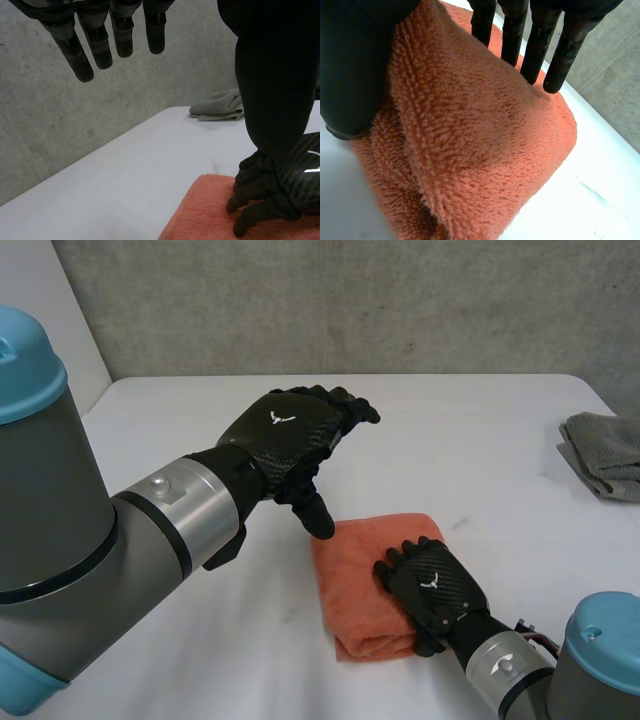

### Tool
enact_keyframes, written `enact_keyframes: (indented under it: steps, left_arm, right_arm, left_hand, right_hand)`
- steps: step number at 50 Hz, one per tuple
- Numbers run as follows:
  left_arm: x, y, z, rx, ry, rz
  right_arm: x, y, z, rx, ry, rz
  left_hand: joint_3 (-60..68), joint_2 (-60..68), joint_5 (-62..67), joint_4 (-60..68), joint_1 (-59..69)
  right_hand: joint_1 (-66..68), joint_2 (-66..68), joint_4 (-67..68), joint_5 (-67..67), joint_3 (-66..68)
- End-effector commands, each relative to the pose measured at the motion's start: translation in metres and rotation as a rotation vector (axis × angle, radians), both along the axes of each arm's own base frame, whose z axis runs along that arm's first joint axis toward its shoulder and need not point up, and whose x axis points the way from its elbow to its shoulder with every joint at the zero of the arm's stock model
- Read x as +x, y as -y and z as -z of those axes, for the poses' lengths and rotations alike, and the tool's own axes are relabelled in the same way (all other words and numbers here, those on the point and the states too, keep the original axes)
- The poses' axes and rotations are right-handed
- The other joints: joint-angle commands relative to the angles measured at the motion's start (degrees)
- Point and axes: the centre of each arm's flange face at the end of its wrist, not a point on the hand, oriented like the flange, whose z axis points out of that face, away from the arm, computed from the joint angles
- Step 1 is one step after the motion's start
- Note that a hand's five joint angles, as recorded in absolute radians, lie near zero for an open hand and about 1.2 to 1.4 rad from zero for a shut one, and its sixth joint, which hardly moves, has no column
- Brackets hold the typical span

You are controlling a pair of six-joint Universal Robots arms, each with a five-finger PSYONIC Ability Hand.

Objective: Fold the laundry.

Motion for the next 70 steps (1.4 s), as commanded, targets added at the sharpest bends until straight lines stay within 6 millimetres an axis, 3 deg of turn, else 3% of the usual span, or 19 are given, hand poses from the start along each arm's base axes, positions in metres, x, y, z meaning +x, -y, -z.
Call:
enact_keyframes:
  steps: [1,10,20,30,36,42,50,59,65,70]
  left_arm:
    - [0.0,0.0,0.0,0.004,-0.004,-0.001]
    - [0.0,0.0,-0.001,0.011,-0.012,-0.001]
    - [0.0,0.0,-0.001,0.011,-0.012,-0.003]
    - [0.0,-0.001,-0.001,0.013,-0.014,-0.002]
    - [0.0,0.0,-0.001,0.014,-0.015,-0.003]
    - [0.001,0.0,0.001,0.022,-0.015,-0.007]
    - [0.004,0.005,0.001,0.023,-0.017,-0.021]
    - [0.004,0.006,0.001,0.031,-0.022,-0.024]
    - [0.005,0.006,0.003,0.041,-0.025,-0.027]
    - [0.007,0.01,0.003,0.044,-0.025,-0.041]
  right_arm:
    - [0.002,0.004,0.005,0.004,-0.011,-0.003]
    - [0.006,0.011,0.002,-0.033,0.002,-0.005]
    - [0.009,0.029,0.007,-0.041,0.0,0.022]
    - [0.01,0.045,-0.006,-0.094,0.022,0.051]
    - [-0.007,0.082,-0.012,-0.125,0.037,0.135]
    - [-0.029,0.123,-0.012,-0.162,0.014,0.223]
    - [-0.081,0.192,-0.022,-0.277,-0.04,0.286]
    - [-0.091,0.236,-0.013,-0.299,-0.009,0.188]
    - [-0.114,0.266,-0.002,-0.237,-0.028,0.239]
    - [-0.115,0.28,-0.017,-0.245,-0.015,0.243]
  left_hand:
    - [-1.53,-0.98,-0.65,-0.95,-1.76]
    - [-1.53,-0.98,-0.65,-0.95,-1.76]
    - [-1.53,-0.98,-0.65,-0.95,-1.76]
    - [-1.36,-0.81,-0.48,-0.78,-1.59]
    - [-1.36,-0.81,-0.48,-0.78,-1.59]
    - [-1.36,-0.81,-0.48,-0.78,-1.59]
    - [-1.36,-0.81,-0.48,-0.78,-1.59]
    - [-1.36,-0.81,-0.48,-0.78,-1.59]
    - [-1.36,-0.81,-0.48,-0.78,-1.59]
    - [-1.19,-0.64,-0.31,-0.61,-1.42]
  right_hand:
    - [9.42,7.5,5.87,8.3,6.11]
    - [16.64,14.72,13.09,15.51,13.33]
    - [43.71,41.78,40.16,42.58,40.4]
    - [47.43,45.51,43.88,46.3,44.12]
    - [58.29,56.37,54.74,57.17,54.98]
    - [58.32,56.39,54.76,57.19,55.0]
    - [58.32,56.39,54.76,57.19,55.0]
    - [58.32,56.39,54.76,57.19,55.0]
    - [58.32,56.39,54.76,57.19,55.0]
    - [58.32,56.39,54.76,57.19,55.0]
